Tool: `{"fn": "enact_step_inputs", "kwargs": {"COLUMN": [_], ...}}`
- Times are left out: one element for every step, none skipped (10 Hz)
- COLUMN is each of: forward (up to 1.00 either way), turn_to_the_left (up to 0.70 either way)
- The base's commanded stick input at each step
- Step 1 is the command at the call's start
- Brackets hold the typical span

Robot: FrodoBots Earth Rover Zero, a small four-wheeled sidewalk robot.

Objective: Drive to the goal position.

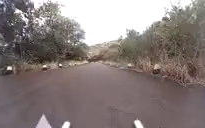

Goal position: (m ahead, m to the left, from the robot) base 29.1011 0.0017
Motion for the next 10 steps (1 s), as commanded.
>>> {"fn": "enact_step_inputs", "kwargs": {"forward": [0.50,0.50,0.50,0.50,0.50,0.50,0.50,0.50,0.50,0.50], "turn_to_the_left": [0.00,0.00,0.00,0.00,0.00,0.00,0.00,0.00,0.00,0.00]}}
